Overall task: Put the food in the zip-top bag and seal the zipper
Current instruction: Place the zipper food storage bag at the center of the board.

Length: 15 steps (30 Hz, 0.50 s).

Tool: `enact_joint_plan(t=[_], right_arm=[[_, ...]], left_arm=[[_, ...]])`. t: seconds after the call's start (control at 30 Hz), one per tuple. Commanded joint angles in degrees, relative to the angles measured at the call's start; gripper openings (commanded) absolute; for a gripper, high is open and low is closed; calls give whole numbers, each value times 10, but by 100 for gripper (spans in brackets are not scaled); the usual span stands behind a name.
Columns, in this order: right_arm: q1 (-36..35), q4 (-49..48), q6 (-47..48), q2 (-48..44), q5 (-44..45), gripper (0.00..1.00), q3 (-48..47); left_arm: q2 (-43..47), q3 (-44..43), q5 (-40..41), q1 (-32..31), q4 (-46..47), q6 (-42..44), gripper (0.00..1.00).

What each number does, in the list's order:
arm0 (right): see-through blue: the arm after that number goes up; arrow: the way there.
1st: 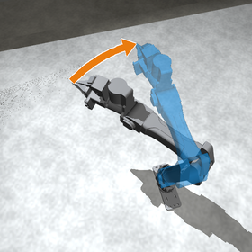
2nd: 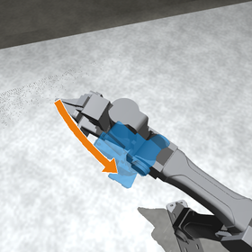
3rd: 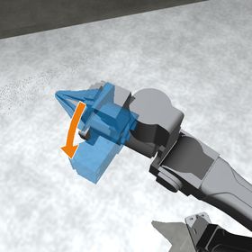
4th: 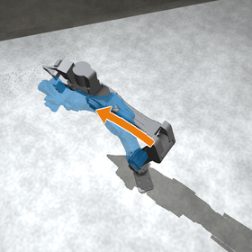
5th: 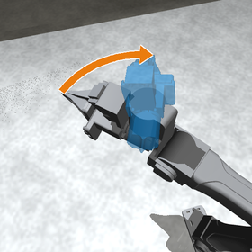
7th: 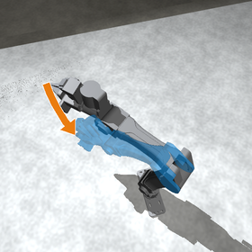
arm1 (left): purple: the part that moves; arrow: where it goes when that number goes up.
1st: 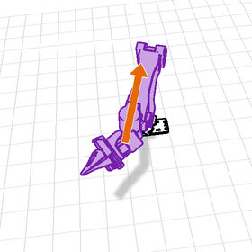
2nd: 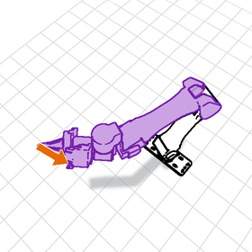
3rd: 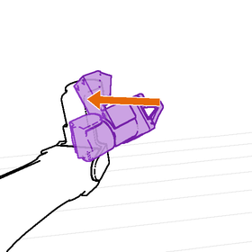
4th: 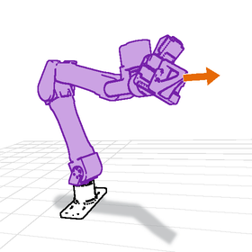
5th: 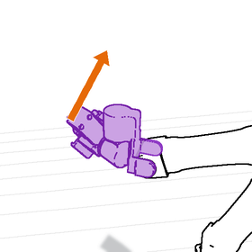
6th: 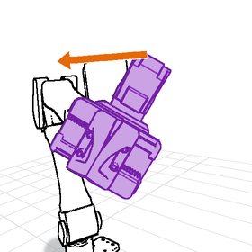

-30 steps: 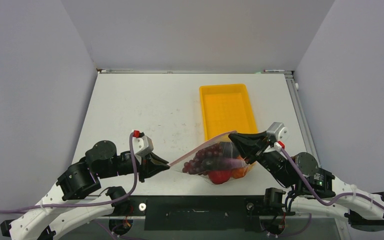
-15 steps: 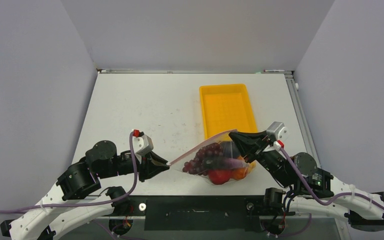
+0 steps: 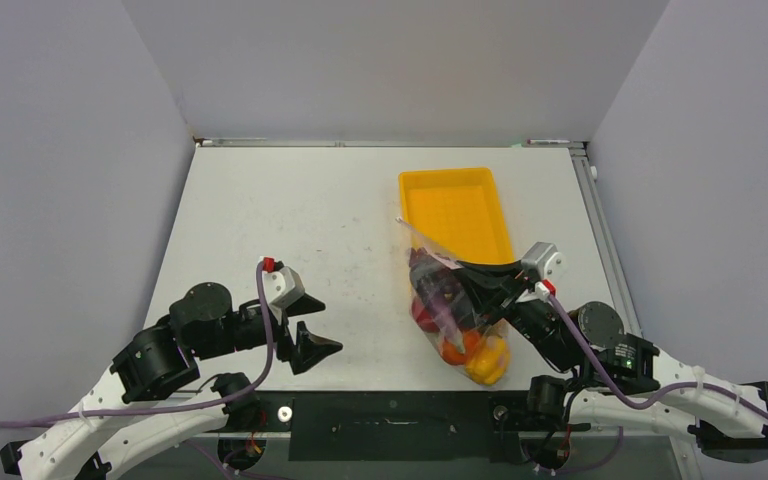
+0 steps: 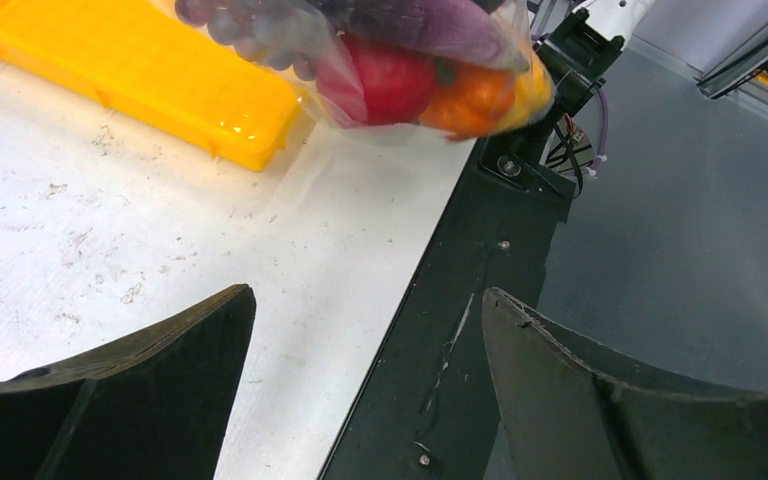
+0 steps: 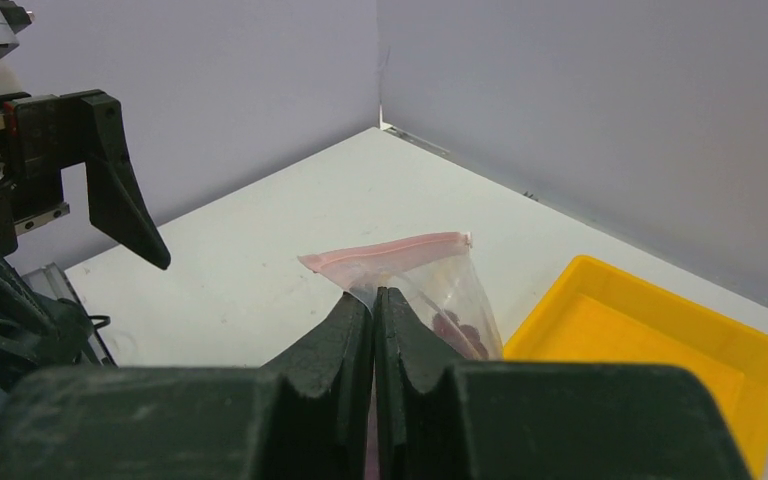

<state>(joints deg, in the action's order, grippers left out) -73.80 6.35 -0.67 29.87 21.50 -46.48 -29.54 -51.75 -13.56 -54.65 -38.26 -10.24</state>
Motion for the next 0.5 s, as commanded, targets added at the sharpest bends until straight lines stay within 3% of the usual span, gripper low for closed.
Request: enact_joint_plan(t=[0.0, 0.47], right_arm=[[4, -67, 2, 3, -29, 5, -28], [4, -88, -18, 33, -73, 5, -12]], left_arm=[[-2, -18, 20, 0, 24, 0, 82], [-1, -33, 40, 0, 62, -8, 90]])
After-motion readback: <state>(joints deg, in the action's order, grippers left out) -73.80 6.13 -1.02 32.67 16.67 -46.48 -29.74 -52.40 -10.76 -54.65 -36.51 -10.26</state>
